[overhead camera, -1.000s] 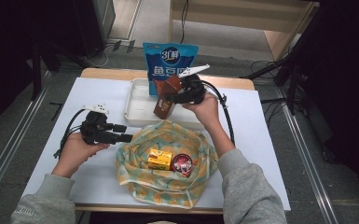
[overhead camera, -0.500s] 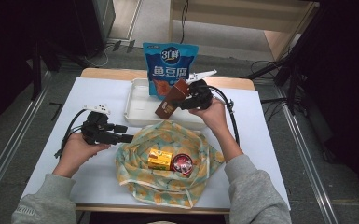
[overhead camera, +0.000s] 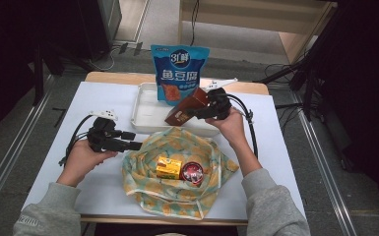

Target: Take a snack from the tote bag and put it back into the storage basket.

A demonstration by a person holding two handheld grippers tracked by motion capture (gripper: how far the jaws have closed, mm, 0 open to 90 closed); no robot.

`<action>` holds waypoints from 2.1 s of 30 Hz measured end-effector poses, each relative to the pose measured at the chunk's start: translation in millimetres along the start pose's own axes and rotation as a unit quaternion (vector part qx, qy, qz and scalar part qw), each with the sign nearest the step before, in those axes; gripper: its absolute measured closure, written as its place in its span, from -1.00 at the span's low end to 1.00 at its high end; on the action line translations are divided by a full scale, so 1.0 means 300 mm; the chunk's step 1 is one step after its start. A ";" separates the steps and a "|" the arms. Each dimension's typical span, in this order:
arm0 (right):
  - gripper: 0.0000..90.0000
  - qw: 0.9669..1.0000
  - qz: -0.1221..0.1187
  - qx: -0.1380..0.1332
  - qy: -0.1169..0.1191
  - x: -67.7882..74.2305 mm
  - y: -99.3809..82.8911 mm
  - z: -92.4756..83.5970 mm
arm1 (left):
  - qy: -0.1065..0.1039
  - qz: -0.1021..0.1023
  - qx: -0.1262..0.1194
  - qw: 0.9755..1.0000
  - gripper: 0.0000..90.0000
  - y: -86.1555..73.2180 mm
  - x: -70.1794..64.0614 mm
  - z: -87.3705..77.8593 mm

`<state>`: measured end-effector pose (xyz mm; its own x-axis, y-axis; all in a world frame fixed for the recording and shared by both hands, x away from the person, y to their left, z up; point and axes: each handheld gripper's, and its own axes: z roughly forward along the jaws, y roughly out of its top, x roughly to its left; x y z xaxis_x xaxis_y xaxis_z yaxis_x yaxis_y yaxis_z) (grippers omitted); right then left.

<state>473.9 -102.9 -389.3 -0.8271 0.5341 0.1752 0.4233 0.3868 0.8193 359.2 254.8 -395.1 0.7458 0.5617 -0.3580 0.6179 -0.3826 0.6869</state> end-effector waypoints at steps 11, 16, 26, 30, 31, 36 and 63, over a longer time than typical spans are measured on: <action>-0.34 1.000 0.012 0.001 -0.003 -0.012 -0.031 -0.031 | 0.000 0.004 0.003 1.000 -0.12 0.004 0.000 0.006; -0.36 1.000 0.011 0.002 -0.008 -0.013 -0.033 -0.049 | 0.001 0.004 0.004 1.000 -0.12 0.005 -0.001 0.007; -0.41 1.000 0.017 0.009 -0.018 -0.030 -0.058 -0.081 | 0.001 0.002 0.002 1.000 -0.12 0.005 0.003 0.006; -0.41 0.999 0.018 0.014 -0.022 -0.036 -0.075 -0.090 | 0.001 0.002 0.002 1.000 -0.12 0.007 0.004 0.005; -0.42 0.999 0.020 0.015 -0.022 -0.038 -0.079 -0.093 | 0.001 0.003 0.002 1.000 -0.12 0.008 0.004 0.006; -0.44 0.999 0.026 0.015 -0.024 -0.051 -0.097 -0.104 | 0.001 0.005 0.005 1.000 -0.12 0.010 0.005 0.011; -0.35 0.999 0.018 0.021 -0.031 -0.053 -0.108 -0.067 | -0.003 0.010 -0.001 1.000 -0.11 0.019 0.004 0.007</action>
<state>465.9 -138.9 -407.8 -0.7871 0.5933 0.1685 0.4682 0.3969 0.7895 364.2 251.8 -393.0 0.7588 0.5505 -0.3481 0.6028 -0.3911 0.6955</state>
